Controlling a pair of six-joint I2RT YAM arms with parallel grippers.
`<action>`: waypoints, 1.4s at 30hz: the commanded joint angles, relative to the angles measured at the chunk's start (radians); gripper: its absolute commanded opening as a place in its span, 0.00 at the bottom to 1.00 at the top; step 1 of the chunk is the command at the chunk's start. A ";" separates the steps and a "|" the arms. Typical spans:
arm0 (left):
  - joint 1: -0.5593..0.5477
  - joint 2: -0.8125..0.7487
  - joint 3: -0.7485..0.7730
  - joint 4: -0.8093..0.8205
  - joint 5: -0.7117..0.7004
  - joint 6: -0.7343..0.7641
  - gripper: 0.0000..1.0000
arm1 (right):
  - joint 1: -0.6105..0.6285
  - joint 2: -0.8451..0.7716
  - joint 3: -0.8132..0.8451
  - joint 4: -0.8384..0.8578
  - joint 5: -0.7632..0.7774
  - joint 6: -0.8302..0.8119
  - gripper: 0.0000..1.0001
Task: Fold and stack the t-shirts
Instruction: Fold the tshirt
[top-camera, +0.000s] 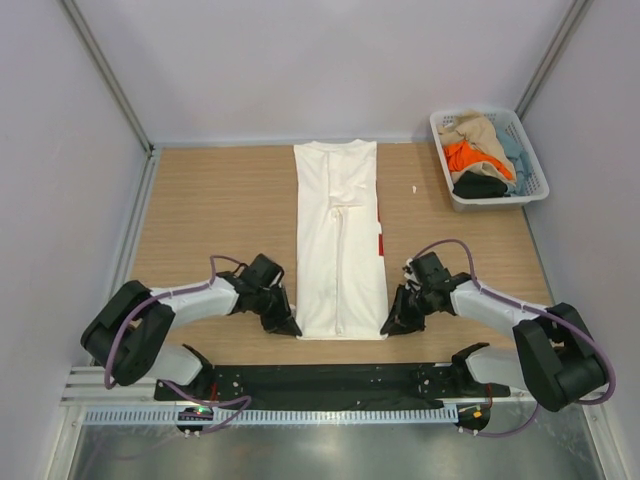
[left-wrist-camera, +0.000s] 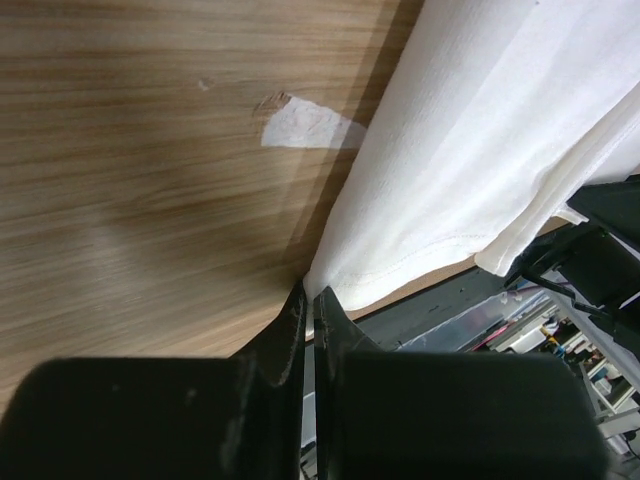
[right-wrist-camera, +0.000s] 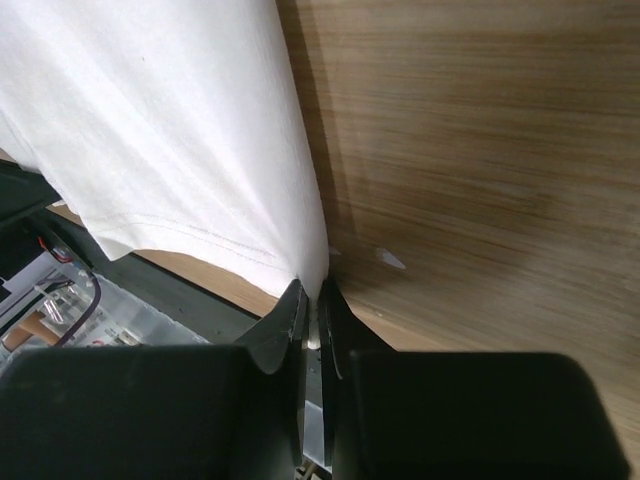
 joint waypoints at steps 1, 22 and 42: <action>-0.005 -0.033 -0.040 -0.048 -0.074 0.036 0.00 | 0.002 -0.031 -0.051 -0.054 0.057 -0.007 0.08; -0.005 -0.168 -0.016 -0.108 0.014 0.037 0.00 | 0.018 -0.178 -0.068 -0.081 -0.024 0.065 0.01; 0.340 0.438 0.808 -0.143 0.115 0.172 0.00 | -0.235 0.667 1.073 -0.351 -0.001 -0.245 0.01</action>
